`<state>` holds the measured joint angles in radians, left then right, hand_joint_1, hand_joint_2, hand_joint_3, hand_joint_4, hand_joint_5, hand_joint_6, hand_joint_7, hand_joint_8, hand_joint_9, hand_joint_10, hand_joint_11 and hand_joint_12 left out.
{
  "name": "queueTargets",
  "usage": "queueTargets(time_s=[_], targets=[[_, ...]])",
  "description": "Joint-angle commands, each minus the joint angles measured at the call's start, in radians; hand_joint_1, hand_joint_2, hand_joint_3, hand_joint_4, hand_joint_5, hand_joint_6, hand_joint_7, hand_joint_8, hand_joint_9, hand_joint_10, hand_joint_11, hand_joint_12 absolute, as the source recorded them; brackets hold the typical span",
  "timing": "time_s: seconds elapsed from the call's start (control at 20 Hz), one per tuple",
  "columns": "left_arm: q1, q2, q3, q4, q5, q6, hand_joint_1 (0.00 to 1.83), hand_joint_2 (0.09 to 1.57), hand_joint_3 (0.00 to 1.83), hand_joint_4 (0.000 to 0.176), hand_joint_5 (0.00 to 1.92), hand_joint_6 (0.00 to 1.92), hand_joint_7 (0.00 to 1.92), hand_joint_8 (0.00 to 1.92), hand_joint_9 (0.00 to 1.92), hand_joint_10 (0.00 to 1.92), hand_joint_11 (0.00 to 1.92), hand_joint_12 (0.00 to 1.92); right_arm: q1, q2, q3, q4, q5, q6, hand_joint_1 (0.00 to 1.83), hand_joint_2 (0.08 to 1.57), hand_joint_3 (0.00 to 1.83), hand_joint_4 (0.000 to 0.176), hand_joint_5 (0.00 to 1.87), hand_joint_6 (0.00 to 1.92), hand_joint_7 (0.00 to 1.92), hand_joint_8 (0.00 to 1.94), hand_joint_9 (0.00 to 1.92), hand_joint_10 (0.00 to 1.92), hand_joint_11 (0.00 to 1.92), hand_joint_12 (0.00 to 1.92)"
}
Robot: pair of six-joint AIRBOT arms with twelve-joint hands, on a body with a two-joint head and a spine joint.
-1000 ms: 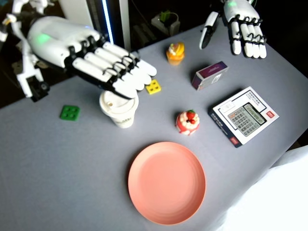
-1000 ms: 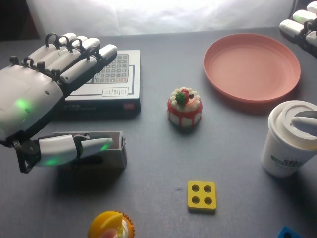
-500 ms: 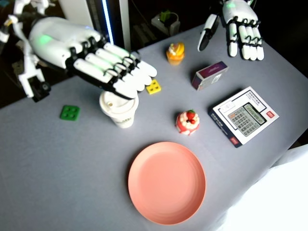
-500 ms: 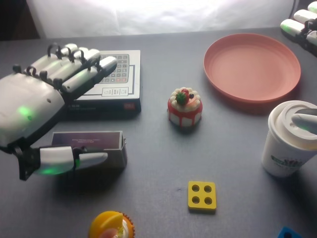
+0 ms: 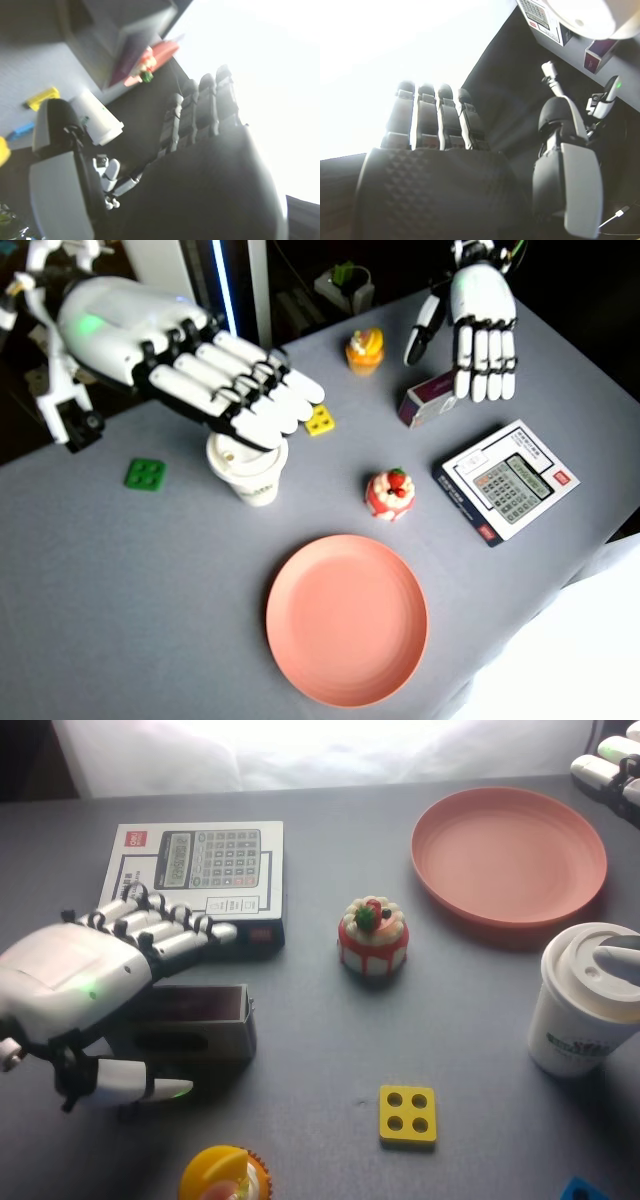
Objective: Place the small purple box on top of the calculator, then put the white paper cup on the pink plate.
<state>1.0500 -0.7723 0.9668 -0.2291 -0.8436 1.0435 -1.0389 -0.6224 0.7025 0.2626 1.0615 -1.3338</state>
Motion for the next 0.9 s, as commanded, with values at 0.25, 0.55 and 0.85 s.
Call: queueTargets(time_s=[0.25, 0.55, 0.85], targets=[[-0.011, -0.058, 0.045, -0.047, 0.010, 0.018, 1.04, 1.15, 0.02, 0.000, 0.71, 0.05, 0.83, 0.12, 0.71, 0.62, 0.33, 1.62, 0.014, -0.004, 0.007, 0.001, 0.133, -0.002, 0.30, 1.16, 0.02, 0.000, 0.00, 0.00, 0.00, 0.00, 0.00, 0.00, 0.00, 0.00], [-0.014, -0.069, 0.055, -0.070, -0.002, 0.032, 1.11, 1.21, 0.00, 0.000, 0.80, 1.26, 0.95, 1.92, 1.21, 1.92, 1.36, 1.92, 0.011, -0.006, 0.007, 0.002, 0.133, -0.001, 0.30, 1.18, 0.02, 0.000, 0.00, 0.00, 0.00, 0.00, 0.00, 0.00, 0.00, 0.00], [-0.019, -0.009, 0.009, -0.066, -0.175, 0.032, 1.20, 1.24, 0.00, 0.000, 0.73, 1.28, 0.76, 1.47, 0.92, 1.90, 1.03, 1.92, 0.010, -0.007, 0.008, 0.002, 0.132, 0.000, 0.30, 1.17, 0.01, 0.000, 0.00, 0.00, 0.00, 0.00, 0.00, 0.00, 0.00, 0.00]])
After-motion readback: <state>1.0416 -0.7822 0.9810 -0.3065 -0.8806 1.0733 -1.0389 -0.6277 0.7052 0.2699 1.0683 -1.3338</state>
